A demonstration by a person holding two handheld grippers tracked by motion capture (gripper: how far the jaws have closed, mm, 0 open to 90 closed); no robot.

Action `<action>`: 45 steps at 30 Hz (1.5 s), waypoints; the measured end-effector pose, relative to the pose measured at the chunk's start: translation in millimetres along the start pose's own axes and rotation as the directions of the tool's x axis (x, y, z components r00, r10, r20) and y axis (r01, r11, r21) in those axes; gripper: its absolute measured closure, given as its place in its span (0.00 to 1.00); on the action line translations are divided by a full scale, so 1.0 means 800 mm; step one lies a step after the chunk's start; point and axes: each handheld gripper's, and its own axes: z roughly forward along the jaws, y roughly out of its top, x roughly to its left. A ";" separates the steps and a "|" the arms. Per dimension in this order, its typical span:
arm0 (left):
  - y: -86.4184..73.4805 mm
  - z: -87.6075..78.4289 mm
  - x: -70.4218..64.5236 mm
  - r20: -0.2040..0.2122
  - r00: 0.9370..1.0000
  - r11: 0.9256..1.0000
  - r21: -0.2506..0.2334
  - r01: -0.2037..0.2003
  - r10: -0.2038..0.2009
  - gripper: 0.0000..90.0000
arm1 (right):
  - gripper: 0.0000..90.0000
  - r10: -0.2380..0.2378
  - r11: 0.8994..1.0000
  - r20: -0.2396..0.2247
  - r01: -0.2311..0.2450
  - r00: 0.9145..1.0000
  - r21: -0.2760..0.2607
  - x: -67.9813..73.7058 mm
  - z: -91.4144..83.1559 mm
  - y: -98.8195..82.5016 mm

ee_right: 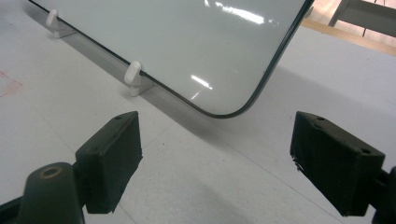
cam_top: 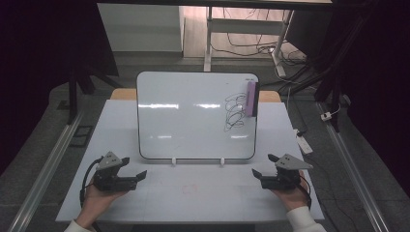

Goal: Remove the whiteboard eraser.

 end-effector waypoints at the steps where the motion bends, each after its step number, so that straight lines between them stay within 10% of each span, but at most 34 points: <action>1: 0.000 0.001 -0.001 -0.001 1.000 1.000 0.002 0.000 0.000 0.17 | 0.18 -0.001 1.000 0.002 0.001 1.000 0.001 0.000 0.000 0.000; 13: -0.005 0.001 -0.006 0.008 1.000 1.000 0.015 -0.013 0.013 0.17 | 0.22 0.022 0.999 0.002 -0.022 1.000 -0.028 0.001 -0.004 0.011; 30: -0.003 0.004 -0.008 0.010 1.000 0.999 0.033 -0.018 0.018 0.16 | 0.29 0.119 0.982 0.113 -0.100 0.986 -0.162 -0.017 -0.006 0.162; 45: -0.005 0.001 -0.002 0.006 1.000 1.000 0.025 -0.012 0.012 0.16 | 0.52 0.169 0.985 0.311 -0.154 0.935 -0.073 -0.024 0.068 0.214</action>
